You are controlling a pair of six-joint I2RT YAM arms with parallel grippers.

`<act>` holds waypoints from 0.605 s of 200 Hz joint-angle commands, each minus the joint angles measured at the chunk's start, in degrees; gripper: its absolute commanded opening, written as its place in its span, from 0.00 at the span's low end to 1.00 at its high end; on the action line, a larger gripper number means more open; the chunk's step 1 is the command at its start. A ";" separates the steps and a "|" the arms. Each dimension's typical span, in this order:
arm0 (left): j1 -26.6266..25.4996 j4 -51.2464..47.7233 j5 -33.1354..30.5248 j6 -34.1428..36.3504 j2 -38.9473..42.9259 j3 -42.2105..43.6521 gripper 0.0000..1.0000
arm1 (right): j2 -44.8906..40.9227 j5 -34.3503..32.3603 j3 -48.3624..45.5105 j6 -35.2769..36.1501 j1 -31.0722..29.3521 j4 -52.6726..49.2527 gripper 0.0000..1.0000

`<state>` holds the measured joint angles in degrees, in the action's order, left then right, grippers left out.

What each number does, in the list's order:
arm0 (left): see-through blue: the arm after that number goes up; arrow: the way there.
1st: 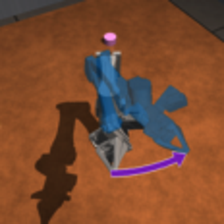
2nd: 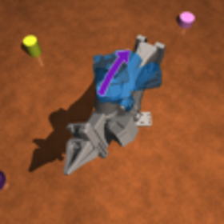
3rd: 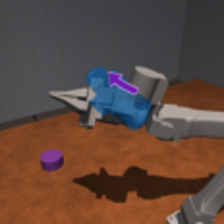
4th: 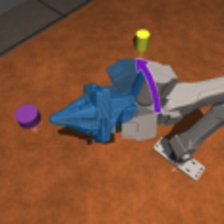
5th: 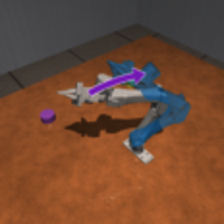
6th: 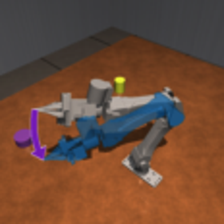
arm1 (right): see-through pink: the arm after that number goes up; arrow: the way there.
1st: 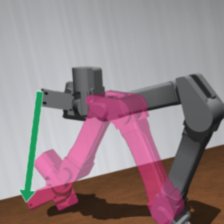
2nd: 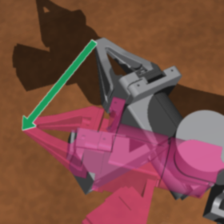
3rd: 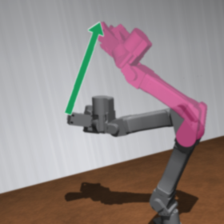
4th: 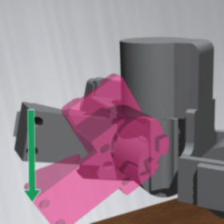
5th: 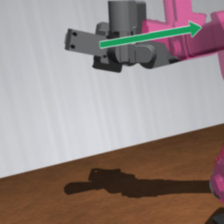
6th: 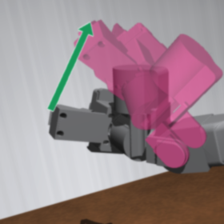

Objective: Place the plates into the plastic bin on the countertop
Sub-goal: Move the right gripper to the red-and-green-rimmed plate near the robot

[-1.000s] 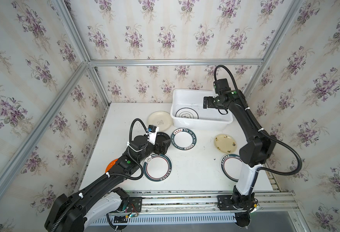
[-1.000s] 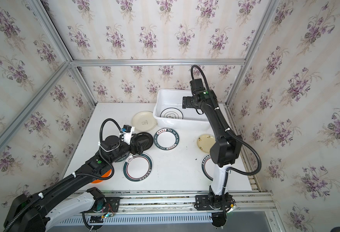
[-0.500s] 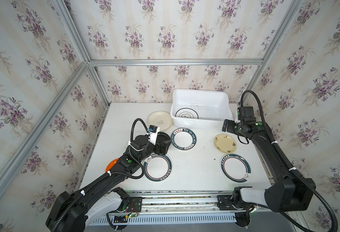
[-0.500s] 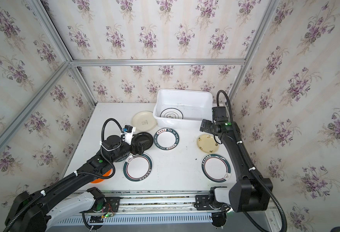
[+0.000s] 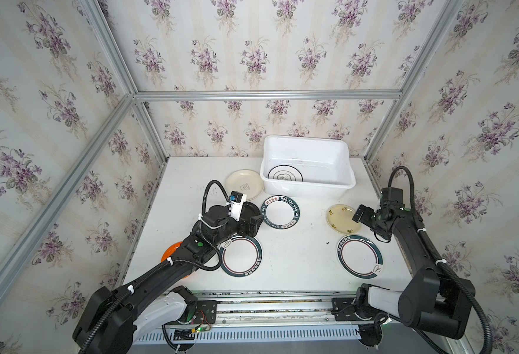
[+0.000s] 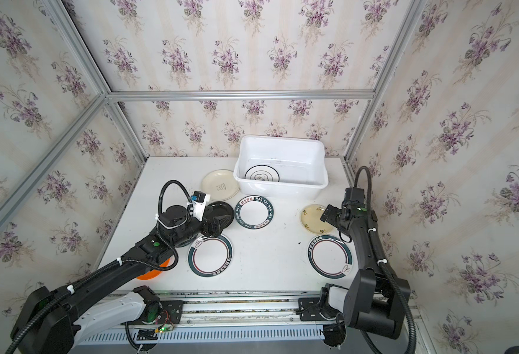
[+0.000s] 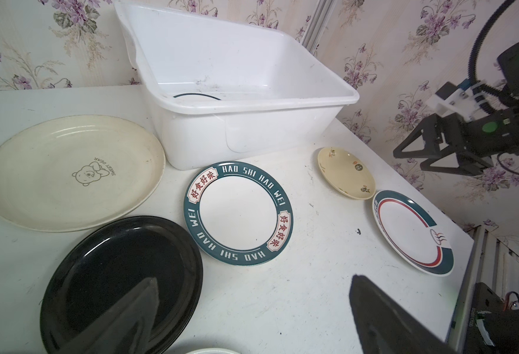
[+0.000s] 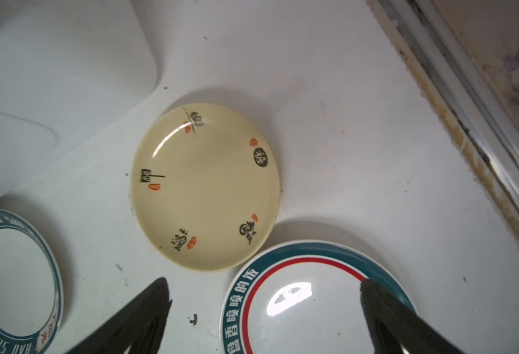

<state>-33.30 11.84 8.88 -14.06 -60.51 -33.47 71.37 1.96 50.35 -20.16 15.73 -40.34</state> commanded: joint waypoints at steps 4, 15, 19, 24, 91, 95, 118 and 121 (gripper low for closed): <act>0.08 2.35 0.89 -0.44 0.04 -0.54 1.00 | 0.96 1.04 -2.06 -0.97 0.36 1.68 0.99; 0.08 2.34 0.68 -0.47 0.25 -0.45 1.00 | 0.81 -0.16 -3.48 -0.97 0.44 2.01 0.99; 0.08 2.31 0.61 -0.42 0.30 -0.45 1.00 | 0.67 -0.89 -3.97 -0.98 0.45 2.15 0.99; 0.08 2.35 0.56 -0.44 0.43 -0.38 1.00 | 0.46 -1.93 -4.59 -1.03 0.45 2.34 0.99; 0.08 2.96 1.42 -1.31 0.99 -0.36 1.00 | -0.39 -8.77 -9.01 -1.28 2.09 3.32 0.99; 0.08 3.15 1.37 -1.40 1.01 -0.36 1.00 | -0.56 -9.17 -9.04 -1.55 2.11 3.10 0.99; 0.14 3.11 1.58 -1.36 0.98 -0.97 1.00 | -3.25 -11.20 -10.49 -3.39 2.20 3.78 1.00; 0.11 3.15 1.73 -1.40 1.01 -1.10 1.00 | -3.58 -11.74 -10.63 -3.67 2.20 3.70 0.99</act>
<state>-33.30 13.23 9.58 -15.11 -59.61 -33.58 69.91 -6.13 40.73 -21.26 17.85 -37.39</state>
